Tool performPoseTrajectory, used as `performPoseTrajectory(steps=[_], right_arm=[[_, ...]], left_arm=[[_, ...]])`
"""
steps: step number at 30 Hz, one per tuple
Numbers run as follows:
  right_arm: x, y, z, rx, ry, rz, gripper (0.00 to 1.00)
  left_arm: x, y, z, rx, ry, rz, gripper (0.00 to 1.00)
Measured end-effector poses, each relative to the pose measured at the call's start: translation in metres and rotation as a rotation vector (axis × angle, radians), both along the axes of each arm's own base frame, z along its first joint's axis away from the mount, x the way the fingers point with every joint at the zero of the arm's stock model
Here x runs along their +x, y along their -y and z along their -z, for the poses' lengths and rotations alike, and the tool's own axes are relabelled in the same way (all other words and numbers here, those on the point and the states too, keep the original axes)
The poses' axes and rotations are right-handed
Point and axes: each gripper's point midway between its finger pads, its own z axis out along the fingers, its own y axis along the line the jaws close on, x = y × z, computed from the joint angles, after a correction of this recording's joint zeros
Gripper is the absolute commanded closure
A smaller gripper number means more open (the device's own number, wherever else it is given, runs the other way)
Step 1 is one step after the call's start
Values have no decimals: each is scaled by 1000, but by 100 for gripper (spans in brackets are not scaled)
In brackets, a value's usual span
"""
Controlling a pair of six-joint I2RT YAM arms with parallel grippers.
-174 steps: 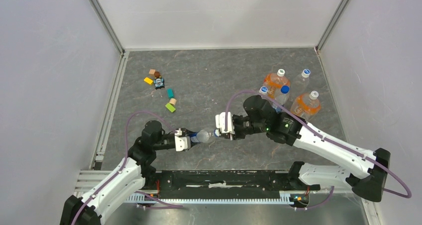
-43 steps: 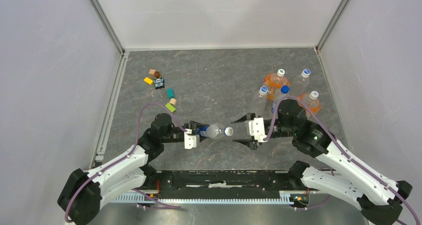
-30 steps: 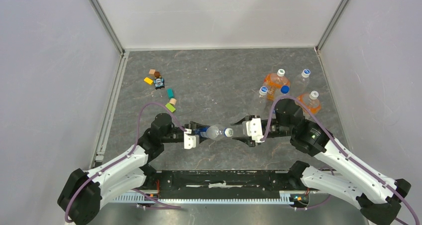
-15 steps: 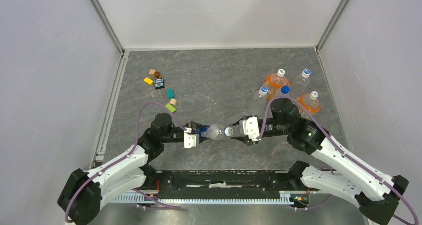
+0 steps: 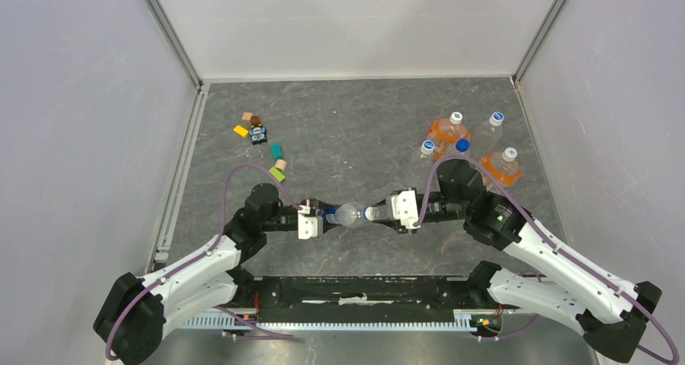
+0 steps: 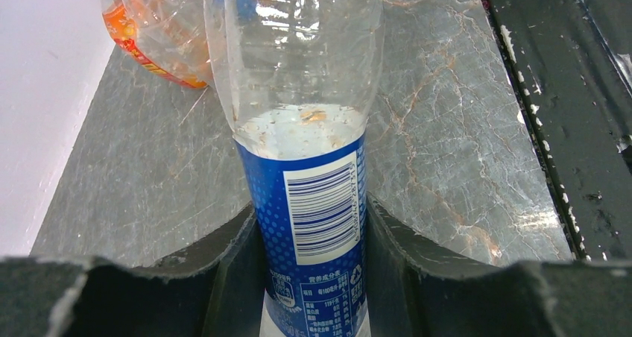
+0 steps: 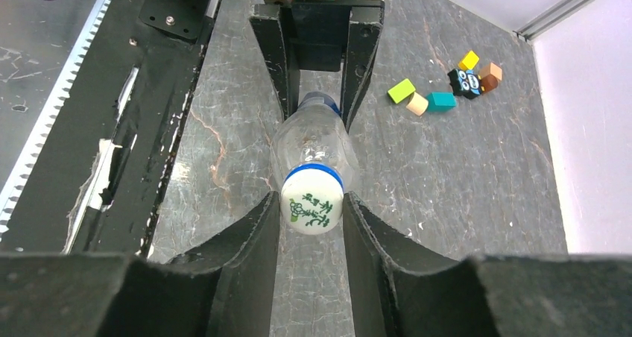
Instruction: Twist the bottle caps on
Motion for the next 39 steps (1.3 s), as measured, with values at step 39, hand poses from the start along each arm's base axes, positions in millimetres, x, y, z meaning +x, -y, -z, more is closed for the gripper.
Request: performPoseTrajectory(steps=[39], right_arm=[[52,-31,71,141,-1172,796,95]], left_arm=[[37,-47,47,207,16,-329,56]])
